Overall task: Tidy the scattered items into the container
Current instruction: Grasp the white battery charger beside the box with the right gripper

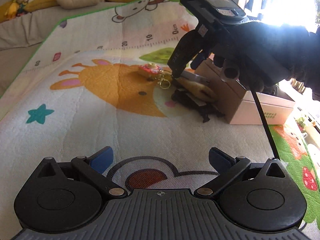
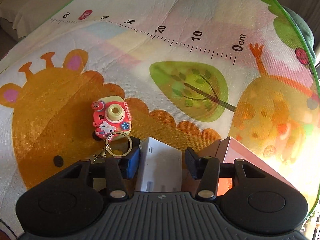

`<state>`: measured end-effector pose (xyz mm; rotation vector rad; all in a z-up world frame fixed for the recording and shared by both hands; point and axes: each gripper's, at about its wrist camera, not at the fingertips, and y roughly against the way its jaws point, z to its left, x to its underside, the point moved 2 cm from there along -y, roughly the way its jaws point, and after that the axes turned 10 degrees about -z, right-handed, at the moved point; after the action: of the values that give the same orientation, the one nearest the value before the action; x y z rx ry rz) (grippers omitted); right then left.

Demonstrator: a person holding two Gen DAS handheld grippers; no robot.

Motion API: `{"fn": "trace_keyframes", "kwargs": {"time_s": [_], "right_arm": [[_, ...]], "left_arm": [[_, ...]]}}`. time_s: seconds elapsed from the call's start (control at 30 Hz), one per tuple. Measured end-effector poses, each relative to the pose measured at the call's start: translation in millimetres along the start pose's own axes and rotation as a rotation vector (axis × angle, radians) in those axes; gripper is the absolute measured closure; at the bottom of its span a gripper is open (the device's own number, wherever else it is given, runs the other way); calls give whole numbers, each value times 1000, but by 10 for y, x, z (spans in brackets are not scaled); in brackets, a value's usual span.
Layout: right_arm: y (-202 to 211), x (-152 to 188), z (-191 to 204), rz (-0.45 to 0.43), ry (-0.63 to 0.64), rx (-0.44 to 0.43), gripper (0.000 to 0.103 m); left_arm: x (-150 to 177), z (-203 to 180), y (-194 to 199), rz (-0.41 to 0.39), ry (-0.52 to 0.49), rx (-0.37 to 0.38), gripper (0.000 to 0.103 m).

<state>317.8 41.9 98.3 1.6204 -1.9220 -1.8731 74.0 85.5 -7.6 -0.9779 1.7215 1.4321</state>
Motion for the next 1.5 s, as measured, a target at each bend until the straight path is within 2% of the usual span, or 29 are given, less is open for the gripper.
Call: {"fn": "trace_keyframes", "kwargs": {"time_s": [0.03,0.1,0.13,0.33,0.37,0.43,0.5,0.53,0.6,0.63,0.7,0.77,0.83,0.93,0.97,1.0,1.03,1.17,1.2,1.27,1.37,1.5], "right_arm": [[0,7,-18,9,-15,-16,68],[72,31,-5,-4,-19,-29,72],[134,55,18,-11,-14,-45,79],[623,298,158,-36,-6,-137,85],[692,353,177,-23,-16,-172,96],[810,491,224,17,-54,-257,98],[976,587,298,-45,-9,-268,98],[1064,622,351,-109,50,-224,97],[1150,676,451,-197,162,-122,93],[1124,690,506,-210,216,-82,93],[1030,685,547,-195,239,-58,84],[888,665,585,-214,285,35,52],[744,646,618,-218,355,119,39],[563,546,560,-170,343,128,38],[508,492,527,-156,324,119,39],[475,446,501,-143,308,97,46],[432,408,481,-122,295,74,66],[544,345,457,-167,273,80,84],[639,342,431,-180,246,62,87],[895,361,346,-198,161,-19,103],[1394,495,188,-224,17,-179,103],[1798,784,45,-216,-100,-297,103]], "left_arm": [[1,-2,1,-1,-1,0,0],[-1,-1,2,-2,0,1,0],[-5,5,0,-2,2,2,0],[-10,-23,21,7,-6,0,0],[-7,-33,33,10,-7,1,0],[6,-56,69,16,-12,6,0],[24,-76,111,18,-20,6,0],[38,-81,131,21,-22,3,0],[58,-82,153,26,-19,-2,0],[65,-80,165,27,-18,-4,0],[65,-74,183,26,-15,-7,0],[59,-58,213,21,-11,-11,0],[63,-25,244,19,-11,-16,0],[77,38,271,20,-2,-28,0],[79,58,277,20,5,-30,0],[80,73,283,18,12,-31,0],[79,82,290,16,17,-31,0],[73,106,337,5,27,-28,0],[75,115,349,4,30,-30,0],[81,133,373,4,32,-36,0],[92,163,415,4,46,-41,0],[77,148,454,3,53,-40,0]]}}
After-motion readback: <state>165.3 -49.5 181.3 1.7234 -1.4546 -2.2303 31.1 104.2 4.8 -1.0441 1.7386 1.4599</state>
